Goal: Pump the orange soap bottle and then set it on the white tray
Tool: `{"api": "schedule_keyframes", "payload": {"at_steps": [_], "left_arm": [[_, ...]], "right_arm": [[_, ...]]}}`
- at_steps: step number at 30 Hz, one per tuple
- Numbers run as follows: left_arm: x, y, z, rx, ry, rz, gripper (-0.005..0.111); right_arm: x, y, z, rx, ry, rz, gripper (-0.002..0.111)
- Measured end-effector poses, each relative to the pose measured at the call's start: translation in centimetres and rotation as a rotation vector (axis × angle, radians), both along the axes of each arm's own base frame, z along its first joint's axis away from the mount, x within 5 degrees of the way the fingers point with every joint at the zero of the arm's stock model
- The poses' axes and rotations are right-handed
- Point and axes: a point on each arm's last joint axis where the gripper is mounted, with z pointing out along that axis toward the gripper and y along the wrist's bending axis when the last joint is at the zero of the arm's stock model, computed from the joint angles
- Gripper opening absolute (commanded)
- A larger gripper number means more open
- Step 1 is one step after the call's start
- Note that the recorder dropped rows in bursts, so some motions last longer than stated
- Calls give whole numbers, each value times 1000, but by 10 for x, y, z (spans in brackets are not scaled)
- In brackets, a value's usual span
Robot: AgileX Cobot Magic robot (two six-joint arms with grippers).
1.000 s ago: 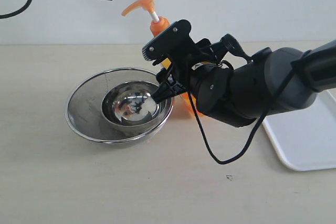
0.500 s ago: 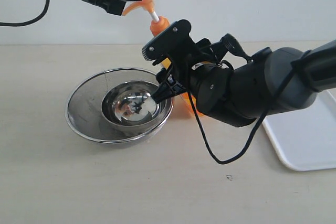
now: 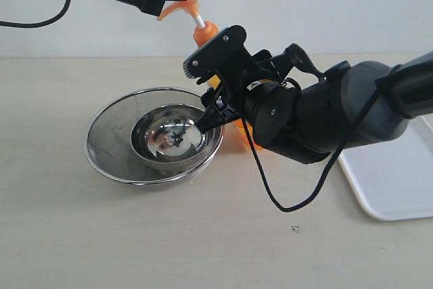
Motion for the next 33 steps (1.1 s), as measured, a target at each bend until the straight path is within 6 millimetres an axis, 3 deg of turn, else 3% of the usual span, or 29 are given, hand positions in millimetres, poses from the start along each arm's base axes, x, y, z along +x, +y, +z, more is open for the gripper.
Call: {"api": "schedule_keyframes", "payload": {"at_steps": [18, 33], "left_arm": [[-3, -1, -1, 2, 27, -34, 5], [6, -2, -5, -16, 27, 9, 5]], "right_arm": [[0, 0, 0, 3, 1, -1, 0], [0, 0, 0, 3, 1, -1, 0]]}}
